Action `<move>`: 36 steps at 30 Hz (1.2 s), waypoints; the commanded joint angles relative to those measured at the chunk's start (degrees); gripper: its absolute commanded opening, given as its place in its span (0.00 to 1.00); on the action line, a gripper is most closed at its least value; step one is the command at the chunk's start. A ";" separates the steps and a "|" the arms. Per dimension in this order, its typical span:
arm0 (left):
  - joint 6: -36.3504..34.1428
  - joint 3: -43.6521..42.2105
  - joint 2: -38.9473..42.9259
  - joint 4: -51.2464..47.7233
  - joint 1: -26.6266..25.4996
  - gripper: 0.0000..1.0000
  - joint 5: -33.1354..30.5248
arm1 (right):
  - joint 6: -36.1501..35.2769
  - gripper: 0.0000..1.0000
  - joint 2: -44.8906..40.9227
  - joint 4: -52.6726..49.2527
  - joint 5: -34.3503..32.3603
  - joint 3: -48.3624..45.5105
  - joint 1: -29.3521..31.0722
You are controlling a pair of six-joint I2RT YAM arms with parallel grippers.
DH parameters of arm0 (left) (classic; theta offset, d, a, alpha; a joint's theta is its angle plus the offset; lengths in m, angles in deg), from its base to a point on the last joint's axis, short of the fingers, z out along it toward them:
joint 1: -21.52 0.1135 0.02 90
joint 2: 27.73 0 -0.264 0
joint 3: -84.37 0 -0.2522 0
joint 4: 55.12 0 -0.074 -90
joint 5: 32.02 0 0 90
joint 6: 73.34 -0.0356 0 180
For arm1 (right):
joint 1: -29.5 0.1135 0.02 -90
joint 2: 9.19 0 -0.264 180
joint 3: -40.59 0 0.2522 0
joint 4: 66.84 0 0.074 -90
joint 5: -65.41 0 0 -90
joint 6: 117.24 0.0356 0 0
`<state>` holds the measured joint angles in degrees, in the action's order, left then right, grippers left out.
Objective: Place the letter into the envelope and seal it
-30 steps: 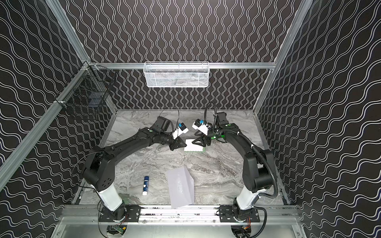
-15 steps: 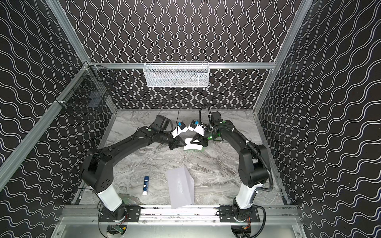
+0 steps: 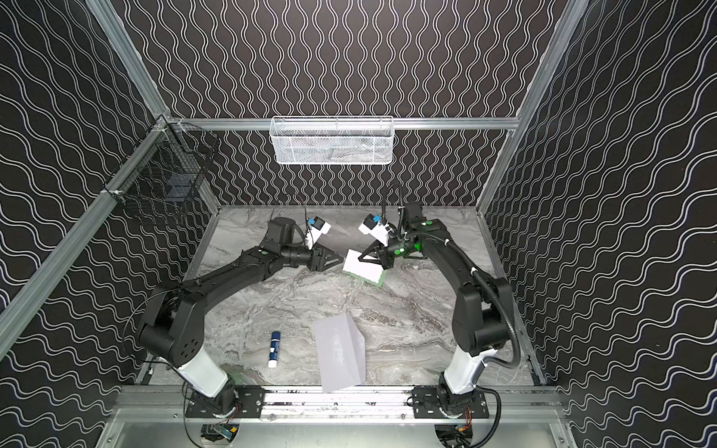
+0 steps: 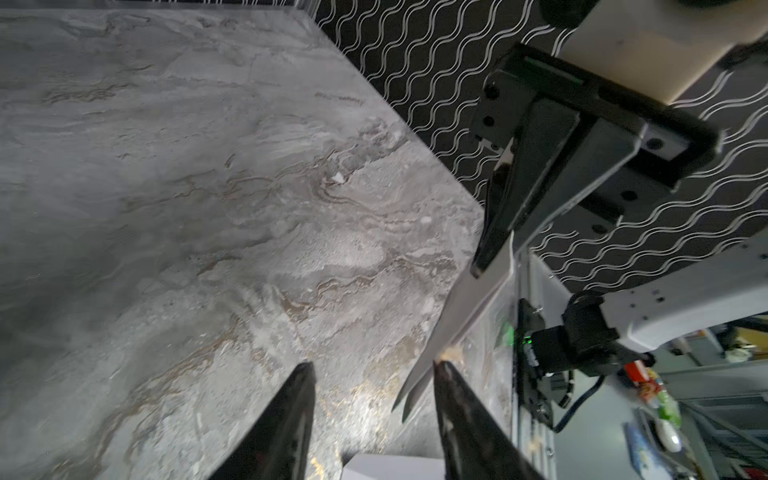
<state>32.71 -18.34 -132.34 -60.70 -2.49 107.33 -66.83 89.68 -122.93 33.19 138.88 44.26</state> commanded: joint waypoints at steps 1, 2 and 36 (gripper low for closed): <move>11.57 -3.16 1.64 20.59 1.06 0.53 4.93 | 9.50 0.00 -2.63 8.33 6.23 -1.24 -1.36; 15.50 -4.70 1.84 27.03 1.45 0.55 5.36 | 14.28 0.00 -3.75 12.59 5.89 -2.29 -1.49; 42.74 -10.72 -6.54 66.50 -1.16 0.42 3.56 | 77.03 0.00 -16.25 80.05 -10.37 -34.50 4.53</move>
<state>76.45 -29.86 -139.45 5.02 -3.63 109.67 11.20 73.81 -44.25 24.32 104.67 48.50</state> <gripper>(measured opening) 0.447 0.050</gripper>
